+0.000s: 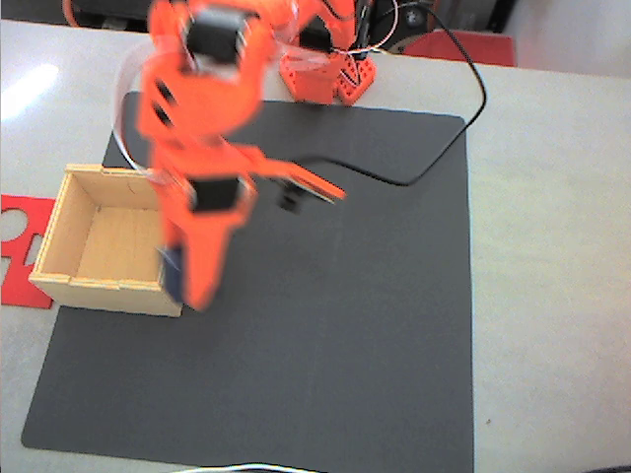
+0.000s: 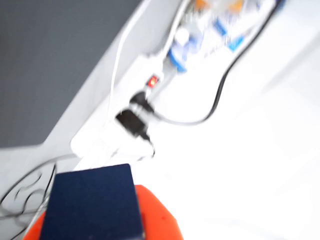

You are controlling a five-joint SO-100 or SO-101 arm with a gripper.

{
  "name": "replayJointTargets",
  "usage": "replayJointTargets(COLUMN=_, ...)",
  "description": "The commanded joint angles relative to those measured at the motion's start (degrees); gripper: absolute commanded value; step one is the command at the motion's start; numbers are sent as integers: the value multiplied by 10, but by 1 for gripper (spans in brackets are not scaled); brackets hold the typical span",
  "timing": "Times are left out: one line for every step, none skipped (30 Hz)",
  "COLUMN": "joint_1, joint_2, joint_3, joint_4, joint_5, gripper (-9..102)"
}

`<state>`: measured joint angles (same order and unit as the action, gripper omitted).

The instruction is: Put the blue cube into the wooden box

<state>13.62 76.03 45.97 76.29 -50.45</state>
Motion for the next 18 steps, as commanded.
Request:
replayJointTargets(joint_1=62, joint_2=44, joint_3=-27, joint_4=-8, joint_5=37, gripper=0)
replayJointTargets(joint_1=83, joint_2=40, joint_3=-27, joint_4=-9, joint_5=49, gripper=0)
replayJointTargets(joint_1=102, joint_2=35, joint_3=-24, joint_4=-12, joint_5=64, gripper=0)
replayJointTargets(joint_1=121, joint_2=28, joint_3=-21, joint_4=-16, joint_5=78, gripper=0)
replayJointTargets(joint_1=140, joint_2=18, joint_3=-21, joint_4=-18, joint_5=92, gripper=0)
replayJointTargets(joint_1=156, joint_2=6, joint_3=-21, joint_4=-19, joint_5=104, gripper=0)
replayJointTargets(joint_1=171, joint_2=-5, joint_3=-21, joint_4=-20, joint_5=110, gripper=0)
replayJointTargets(joint_1=181, joint_2=-17, joint_3=-21, joint_4=-18, joint_5=111, gripper=0)
replayJointTargets(joint_1=190, joint_2=-27, joint_3=-21, joint_4=-17, joint_5=112, gripper=0)
replayJointTargets(joint_1=198, joint_2=-38, joint_3=-21, joint_4=-15, joint_5=112, gripper=0)
replayJointTargets(joint_1=204, joint_2=-46, joint_3=-21, joint_4=-13, joint_5=112, gripper=0)
replayJointTargets(joint_1=209, joint_2=-54, joint_3=-21, joint_4=-12, joint_5=112, gripper=0)
replayJointTargets(joint_1=214, joint_2=-60, joint_3=-21, joint_4=-11, joint_5=112, gripper=0)
replayJointTargets(joint_1=217, joint_2=-66, joint_3=-21, joint_4=-11, joint_5=112, gripper=0)
replayJointTargets(joint_1=221, joint_2=-73, joint_3=-21, joint_4=-10, joint_5=113, gripper=0)
replayJointTargets(joint_1=224, joint_2=-80, joint_3=-21, joint_4=-9, joint_5=113, gripper=0)
replayJointTargets(joint_1=226, joint_2=-87, joint_3=-21, joint_4=-9, joint_5=113, gripper=0)
replayJointTargets(joint_1=229, joint_2=-96, joint_3=-21, joint_4=-8, joint_5=113, gripper=0)
